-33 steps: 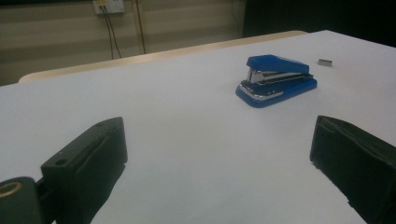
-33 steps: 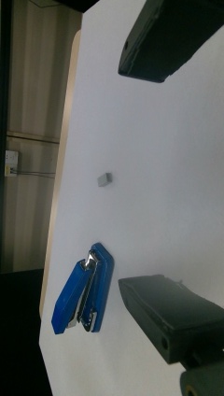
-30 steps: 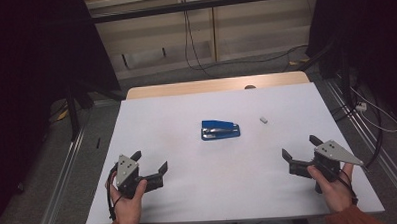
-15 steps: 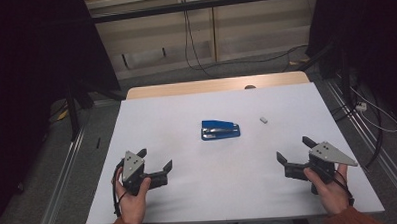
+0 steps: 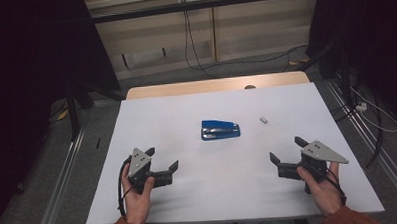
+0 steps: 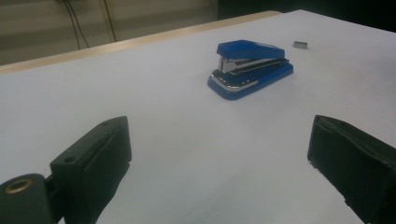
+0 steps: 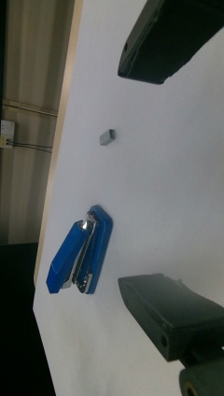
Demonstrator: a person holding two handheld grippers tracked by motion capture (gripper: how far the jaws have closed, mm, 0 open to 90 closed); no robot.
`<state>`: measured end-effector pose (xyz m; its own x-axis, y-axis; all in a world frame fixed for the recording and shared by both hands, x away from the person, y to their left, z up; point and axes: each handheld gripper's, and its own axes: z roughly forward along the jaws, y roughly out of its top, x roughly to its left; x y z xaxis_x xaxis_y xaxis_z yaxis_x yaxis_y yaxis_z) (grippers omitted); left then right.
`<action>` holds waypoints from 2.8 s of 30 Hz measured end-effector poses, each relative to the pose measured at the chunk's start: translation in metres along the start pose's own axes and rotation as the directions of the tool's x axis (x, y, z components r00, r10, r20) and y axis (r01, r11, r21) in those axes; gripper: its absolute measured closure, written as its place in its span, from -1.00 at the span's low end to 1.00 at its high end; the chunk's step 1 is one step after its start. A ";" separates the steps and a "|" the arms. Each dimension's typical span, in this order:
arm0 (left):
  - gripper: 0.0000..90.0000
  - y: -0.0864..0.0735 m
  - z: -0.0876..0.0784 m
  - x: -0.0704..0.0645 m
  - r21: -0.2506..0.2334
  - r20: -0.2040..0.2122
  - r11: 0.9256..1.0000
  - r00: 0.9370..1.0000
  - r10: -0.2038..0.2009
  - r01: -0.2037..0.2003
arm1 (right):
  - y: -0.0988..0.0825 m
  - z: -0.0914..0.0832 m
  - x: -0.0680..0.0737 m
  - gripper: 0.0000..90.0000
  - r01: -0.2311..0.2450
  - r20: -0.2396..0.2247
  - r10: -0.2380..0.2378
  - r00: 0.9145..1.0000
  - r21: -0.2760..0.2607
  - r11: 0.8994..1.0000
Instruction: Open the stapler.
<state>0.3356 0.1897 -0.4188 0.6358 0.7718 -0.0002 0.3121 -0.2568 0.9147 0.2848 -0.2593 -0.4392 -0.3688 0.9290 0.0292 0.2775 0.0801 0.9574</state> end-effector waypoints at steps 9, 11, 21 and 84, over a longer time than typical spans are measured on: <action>-0.90 0.002 0.010 -0.001 0.003 0.005 1.000 1.000 0.012 -0.012 | 0.003 0.014 0.006 -0.97 0.001 -0.032 -0.001 1.000 -0.005 1.000; -0.90 0.002 0.012 -0.001 0.006 0.019 1.000 1.000 0.005 -0.005 | 0.003 0.018 0.009 -0.97 0.020 -0.038 -0.020 0.999 0.004 1.000; -0.91 0.005 0.025 -0.001 -0.014 0.017 1.000 1.000 0.017 -0.017 | 0.007 0.038 0.024 -0.98 0.066 -0.080 -0.066 0.995 0.000 0.998; -0.86 0.056 0.145 0.027 0.052 0.105 0.998 0.994 0.025 -0.030 | 0.039 0.141 0.060 -0.42 0.123 -0.146 -0.125 0.981 -0.019 0.992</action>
<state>0.4726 0.1117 -0.4265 0.7142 0.6997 -0.0204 0.3289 -0.3097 0.8922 0.3987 -0.1496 -0.4410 -0.5259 0.8491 -0.0489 0.2126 0.1869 0.9591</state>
